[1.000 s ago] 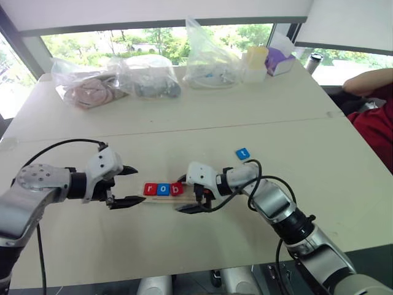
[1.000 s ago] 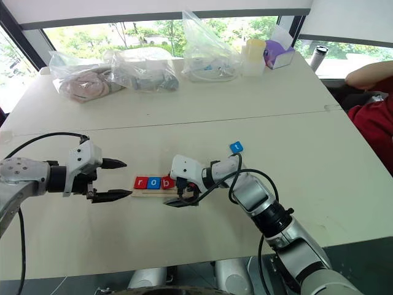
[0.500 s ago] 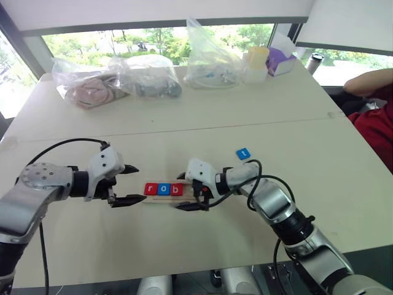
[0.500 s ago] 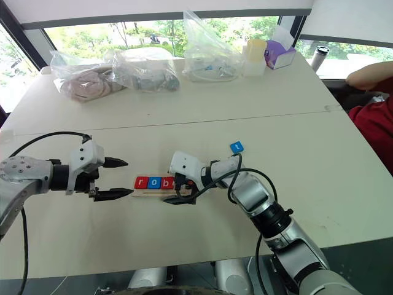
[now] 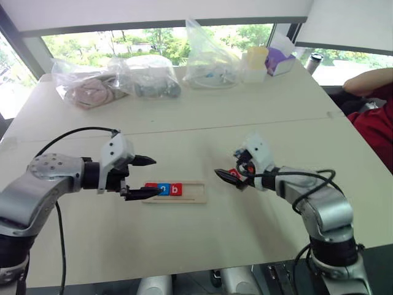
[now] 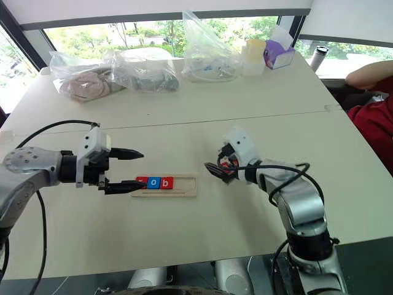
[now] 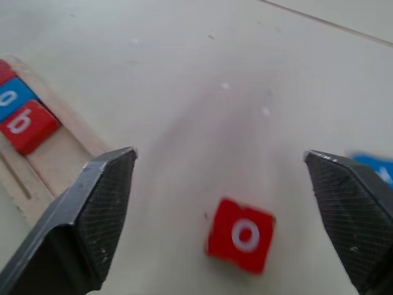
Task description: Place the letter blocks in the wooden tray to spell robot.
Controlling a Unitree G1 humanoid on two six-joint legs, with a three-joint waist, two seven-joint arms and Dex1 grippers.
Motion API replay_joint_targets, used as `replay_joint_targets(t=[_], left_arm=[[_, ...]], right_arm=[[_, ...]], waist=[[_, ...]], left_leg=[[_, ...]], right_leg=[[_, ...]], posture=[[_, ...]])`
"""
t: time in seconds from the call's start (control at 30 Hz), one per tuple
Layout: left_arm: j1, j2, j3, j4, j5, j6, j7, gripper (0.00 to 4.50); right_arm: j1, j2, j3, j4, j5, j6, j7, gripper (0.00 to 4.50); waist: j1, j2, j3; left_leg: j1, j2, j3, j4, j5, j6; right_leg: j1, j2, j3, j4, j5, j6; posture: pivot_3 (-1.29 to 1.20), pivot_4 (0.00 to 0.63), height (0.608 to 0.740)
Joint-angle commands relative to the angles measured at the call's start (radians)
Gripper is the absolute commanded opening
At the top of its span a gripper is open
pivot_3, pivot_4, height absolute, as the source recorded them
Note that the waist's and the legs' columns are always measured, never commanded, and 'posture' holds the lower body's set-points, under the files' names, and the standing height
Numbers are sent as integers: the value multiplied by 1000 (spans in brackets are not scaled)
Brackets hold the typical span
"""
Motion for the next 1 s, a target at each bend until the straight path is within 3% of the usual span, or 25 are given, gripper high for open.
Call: replay_joint_targets(t=[0.03,0.17,0.27,0.47,0.63,0.93,1.0], left_arm=[[-20,3,-11,9,2,-13,-19,4500],[-67,-21,-67,38,-3,-5,-49,4500],[-95,-50,-91,30,-20,11,-52,4500],[-75,-28,-26,-80,-102,80,-33,4500],[-58,-3,29,-200,-201,155,4,4500],[16,26,78,-257,-237,186,84,4500],[36,32,86,-257,-235,183,92,4500]], right_arm=[[59,-132,-21,-64,27,-263,135,4462],[60,-310,-36,151,75,-653,451,4462],[-71,-392,62,462,-17,-930,617,4462],[-371,-315,190,989,-95,-1224,802,4462],[-445,-265,269,1132,-129,-1339,930,4462],[-559,-186,307,1453,-208,-1498,979,4462],[-586,-165,300,1515,-214,-1508,984,3650]], waist=[[0,0,0],[1,-1,0],[-4,-2,1],[-14,-4,3],[-1,-4,3],[-2,-3,3],[-3,-3,3]], left_leg=[[0,0,0,0,0,0],[1,0,1,0,0,0],[3,-1,2,1,0,0],[9,1,4,-1,0,0],[9,2,3,-2,0,0],[14,1,4,0,0,-1],[16,1,3,-1,0,0]], right_leg=[[0,0,0,0,-1,2],[3,0,0,-3,-3,0],[5,0,2,-3,-3,0],[7,3,6,-2,-1,1],[7,4,5,-1,-1,-1],[12,1,6,-1,-2,-5],[13,2,6,-1,-2,-5]], posture=[[0,150,740],[0,150,740],[0,150,740],[0,150,740],[0,150,740],[0,150,740],[0,150,740]])
